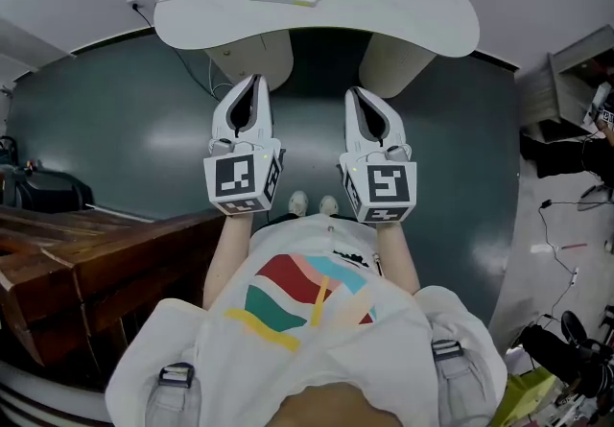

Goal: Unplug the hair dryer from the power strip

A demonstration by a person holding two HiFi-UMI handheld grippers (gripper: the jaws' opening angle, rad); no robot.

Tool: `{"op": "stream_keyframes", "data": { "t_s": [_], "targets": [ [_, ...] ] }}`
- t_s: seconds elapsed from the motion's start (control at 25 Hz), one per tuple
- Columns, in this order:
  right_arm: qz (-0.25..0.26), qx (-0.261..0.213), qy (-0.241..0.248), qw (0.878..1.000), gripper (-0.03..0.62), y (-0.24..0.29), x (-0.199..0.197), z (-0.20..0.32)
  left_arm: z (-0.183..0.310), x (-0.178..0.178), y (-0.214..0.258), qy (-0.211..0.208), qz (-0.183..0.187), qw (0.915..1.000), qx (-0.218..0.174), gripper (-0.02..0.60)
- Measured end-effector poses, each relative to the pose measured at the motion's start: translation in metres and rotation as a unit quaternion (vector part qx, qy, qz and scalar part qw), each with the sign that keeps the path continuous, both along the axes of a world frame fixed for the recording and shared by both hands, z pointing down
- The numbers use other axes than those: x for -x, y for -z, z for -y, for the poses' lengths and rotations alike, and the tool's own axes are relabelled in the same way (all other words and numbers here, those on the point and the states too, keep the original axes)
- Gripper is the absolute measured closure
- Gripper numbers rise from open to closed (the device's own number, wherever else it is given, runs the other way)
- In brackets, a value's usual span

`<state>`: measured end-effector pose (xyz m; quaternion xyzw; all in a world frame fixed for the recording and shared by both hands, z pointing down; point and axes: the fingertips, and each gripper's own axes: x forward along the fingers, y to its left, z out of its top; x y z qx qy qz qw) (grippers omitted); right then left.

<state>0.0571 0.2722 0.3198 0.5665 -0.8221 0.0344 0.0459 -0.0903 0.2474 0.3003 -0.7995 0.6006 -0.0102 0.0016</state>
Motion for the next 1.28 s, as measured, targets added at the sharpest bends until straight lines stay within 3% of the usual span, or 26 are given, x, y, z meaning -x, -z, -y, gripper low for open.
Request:
{"op": "stream_keyframes", "data": {
  "t_s": [0.52,0.76,1.04,1.28],
  "targets": [
    [0.014,0.005,0.002,1.0,0.582,-0.014,-0.035,-0.007,-0.002,-0.016,-0.007,0.022,0.006,0.9997,-0.002,0.584],
    [0.013,0.0,-0.006,1.0,0.582,-0.015,-0.052,0.007,0.02,-0.026,-0.006,0.018,0.003,0.9998,-0.012,0.583],
    [-0.008,-0.002,-0.021,1.0,0.582,-0.026,-0.053,0.067,0.095,-0.02,-0.026,0.008,-0.019,0.9998,-0.006,0.584],
    [-0.019,-0.002,-0.039,0.999,0.582,-0.014,-0.043,0.153,0.188,-0.004,-0.024,0.003,-0.03,0.9995,0.001,0.584]
  ]
}}
